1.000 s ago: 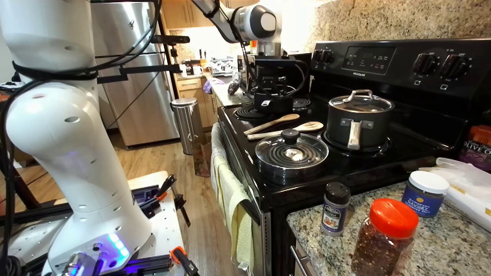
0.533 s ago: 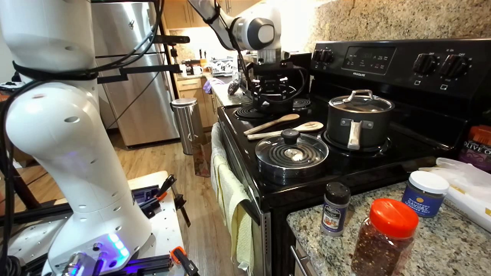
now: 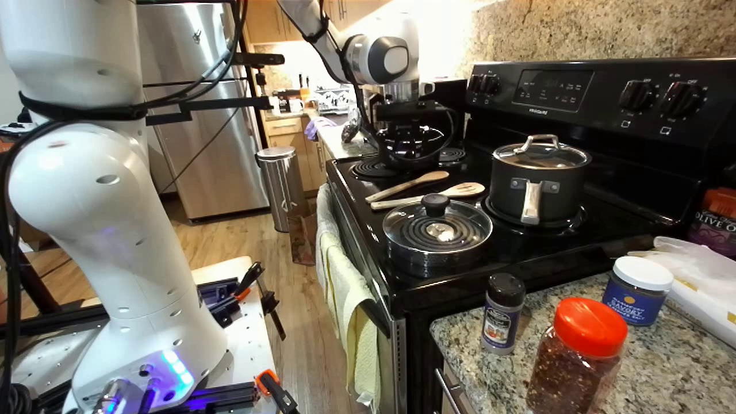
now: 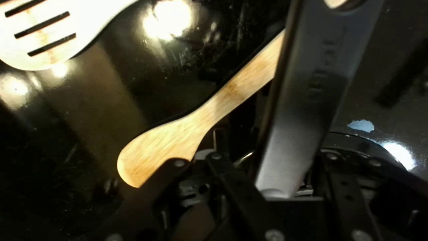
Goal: Remove the cooking stick from the pot and put on the stove
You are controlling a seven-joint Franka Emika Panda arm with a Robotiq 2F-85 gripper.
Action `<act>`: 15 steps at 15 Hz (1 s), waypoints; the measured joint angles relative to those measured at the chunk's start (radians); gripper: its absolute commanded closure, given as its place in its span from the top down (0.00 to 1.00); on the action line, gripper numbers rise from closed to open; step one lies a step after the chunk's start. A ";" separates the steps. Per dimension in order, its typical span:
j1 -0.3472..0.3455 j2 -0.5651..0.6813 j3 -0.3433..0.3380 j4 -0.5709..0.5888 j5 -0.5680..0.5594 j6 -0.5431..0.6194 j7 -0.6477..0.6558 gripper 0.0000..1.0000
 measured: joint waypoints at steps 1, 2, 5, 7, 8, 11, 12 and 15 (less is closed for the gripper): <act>0.000 0.000 0.001 -0.001 0.000 0.000 0.001 0.15; 0.000 0.000 0.001 -0.002 0.000 0.000 0.001 0.08; 0.000 0.000 0.003 -0.005 0.000 0.000 0.001 0.05; 0.001 0.000 0.005 -0.009 0.000 0.000 0.001 0.07; 0.001 0.000 0.007 -0.012 0.000 -0.003 0.001 0.08; 0.001 0.000 0.018 -0.015 0.000 -0.030 -0.001 0.08; 0.001 -0.002 0.021 -0.015 0.000 -0.041 -0.002 0.08; 0.001 -0.004 0.026 -0.015 0.000 -0.070 -0.006 0.07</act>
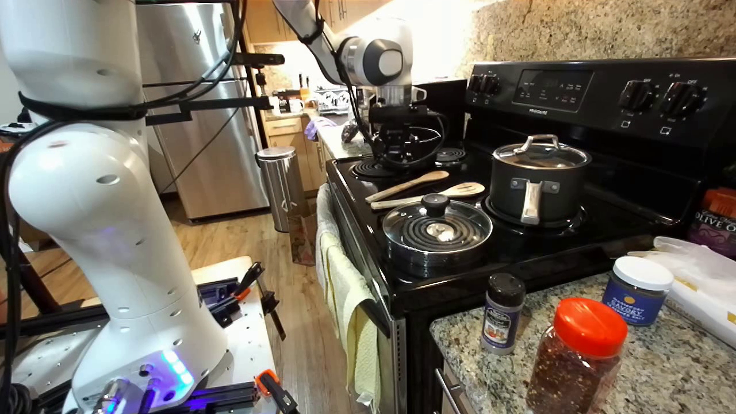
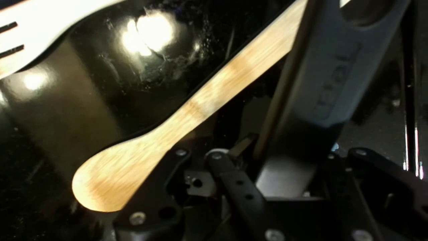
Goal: Remove the cooking stick from the pot and put on the stove
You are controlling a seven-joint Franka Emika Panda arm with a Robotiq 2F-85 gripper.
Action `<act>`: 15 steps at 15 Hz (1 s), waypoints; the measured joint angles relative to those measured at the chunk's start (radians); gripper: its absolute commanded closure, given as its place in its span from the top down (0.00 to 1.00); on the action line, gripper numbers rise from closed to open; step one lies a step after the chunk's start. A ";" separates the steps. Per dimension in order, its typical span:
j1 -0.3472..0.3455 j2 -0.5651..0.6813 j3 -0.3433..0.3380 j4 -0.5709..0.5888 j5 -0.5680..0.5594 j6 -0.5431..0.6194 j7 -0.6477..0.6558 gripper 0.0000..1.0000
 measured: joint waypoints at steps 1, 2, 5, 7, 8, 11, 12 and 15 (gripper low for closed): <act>0.000 0.000 0.000 0.000 0.000 -0.006 -0.003 0.07; 0.000 -0.001 0.000 0.000 0.000 -0.015 -0.009 0.07; 0.000 -0.007 0.001 0.000 0.000 -0.051 -0.053 0.07; 0.000 -0.011 0.002 0.000 0.000 -0.081 -0.092 0.07; 0.000 -0.014 0.002 0.000 0.000 -0.094 -0.107 0.07; 0.000 -0.022 0.002 0.000 0.000 -0.139 -0.163 0.07; 0.000 -0.025 0.002 0.000 0.000 -0.156 -0.185 0.07; 0.000 -0.029 0.002 -0.001 0.000 -0.199 -0.250 0.07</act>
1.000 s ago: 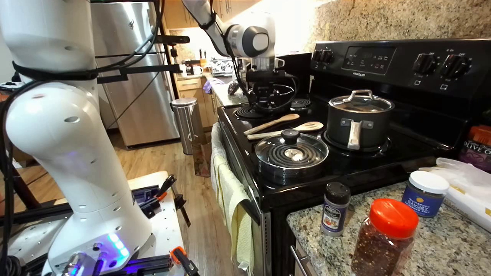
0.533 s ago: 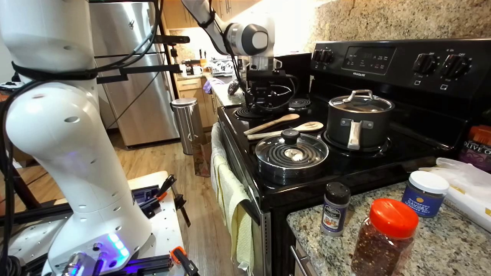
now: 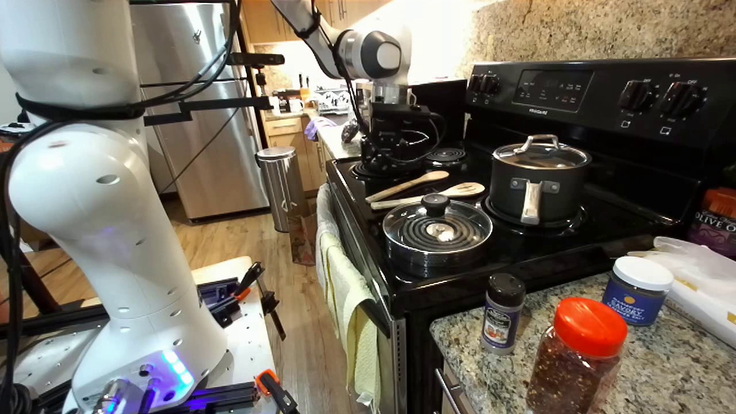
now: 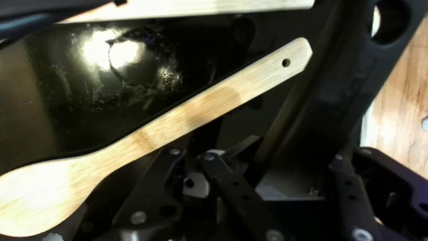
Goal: Remove the cooking stick from the pot and put on the stove
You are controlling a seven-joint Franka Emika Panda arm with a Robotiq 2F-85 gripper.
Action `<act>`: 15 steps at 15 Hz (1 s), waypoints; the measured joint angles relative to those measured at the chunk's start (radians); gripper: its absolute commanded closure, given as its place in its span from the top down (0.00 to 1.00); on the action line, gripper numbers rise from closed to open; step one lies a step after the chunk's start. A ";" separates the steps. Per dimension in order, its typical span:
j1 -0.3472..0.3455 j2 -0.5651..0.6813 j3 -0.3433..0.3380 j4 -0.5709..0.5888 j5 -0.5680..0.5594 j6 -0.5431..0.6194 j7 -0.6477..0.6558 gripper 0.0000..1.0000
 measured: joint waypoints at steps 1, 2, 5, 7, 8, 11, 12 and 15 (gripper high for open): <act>0.000 0.000 0.000 0.000 0.000 -0.010 -0.018 0.08; 0.000 0.000 0.000 0.000 0.000 -0.020 -0.035 0.07; 0.002 0.002 0.001 0.000 -0.001 -0.035 -0.075 0.07; 0.003 0.003 0.004 0.000 -0.001 -0.040 -0.098 0.08; 0.004 0.003 0.005 0.000 -0.003 -0.041 -0.108 0.08; 0.006 0.005 0.009 0.001 -0.008 -0.047 -0.132 0.07; 0.007 0.005 0.011 0.001 -0.009 -0.048 -0.140 0.07; 0.018 0.008 0.021 0.006 -0.010 -0.048 -0.176 0.07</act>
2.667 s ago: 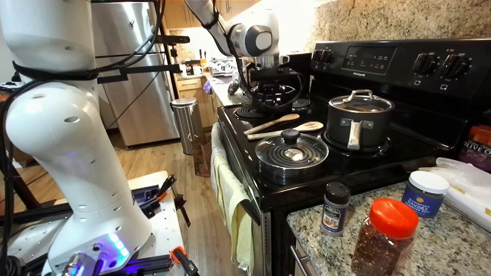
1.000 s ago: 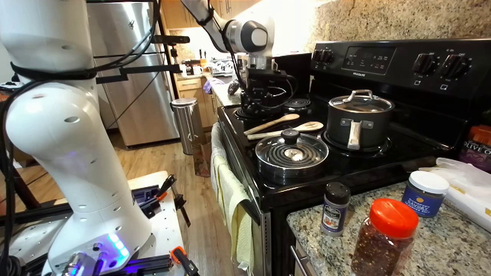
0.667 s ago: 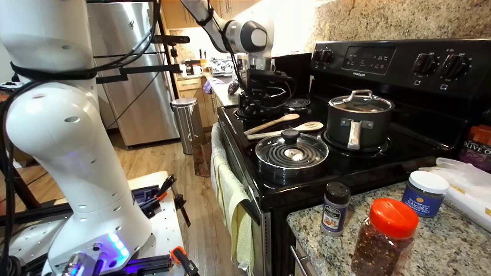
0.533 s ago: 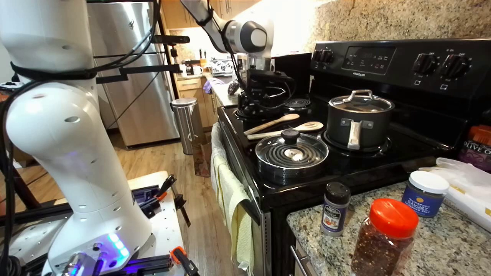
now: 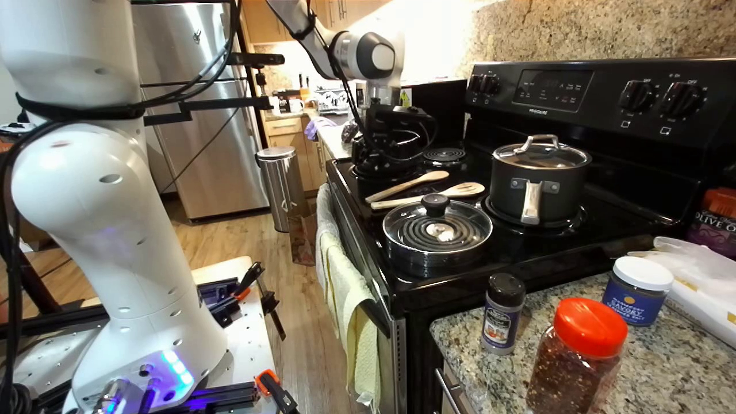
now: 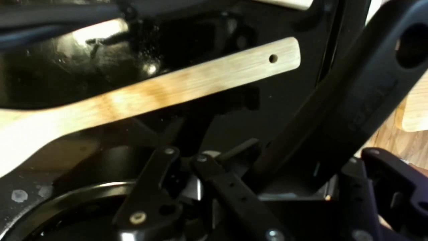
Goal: Remove the cooking stick from the pot and put on the stove
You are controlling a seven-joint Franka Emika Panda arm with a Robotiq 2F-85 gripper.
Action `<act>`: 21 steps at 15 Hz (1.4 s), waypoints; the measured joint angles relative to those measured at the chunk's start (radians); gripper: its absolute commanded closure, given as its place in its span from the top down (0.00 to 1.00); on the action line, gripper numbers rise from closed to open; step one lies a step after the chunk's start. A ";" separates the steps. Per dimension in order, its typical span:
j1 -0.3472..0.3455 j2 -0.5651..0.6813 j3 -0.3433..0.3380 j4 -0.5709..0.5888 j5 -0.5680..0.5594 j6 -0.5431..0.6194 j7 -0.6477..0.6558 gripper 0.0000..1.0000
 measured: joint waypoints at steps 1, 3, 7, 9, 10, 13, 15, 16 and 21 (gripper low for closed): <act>0.004 0.001 0.005 0.002 0.000 0.000 -0.011 0.07; 0.013 0.003 0.010 0.007 0.000 0.000 -0.021 0.32; 0.015 0.006 0.011 0.020 0.000 0.000 -0.021 0.46; 0.015 0.007 0.007 0.029 0.002 0.000 -0.017 0.59; 0.015 0.008 0.005 0.033 0.003 0.000 -0.015 0.65; 0.012 0.009 -0.001 0.045 0.008 0.000 -0.012 0.84; 0.009 0.009 -0.004 0.052 0.011 0.000 -0.011 0.97; 0.009 0.009 -0.006 0.055 0.013 0.000 -0.010 0.99; 0.009 0.009 -0.010 0.065 0.031 0.000 0.003 1.00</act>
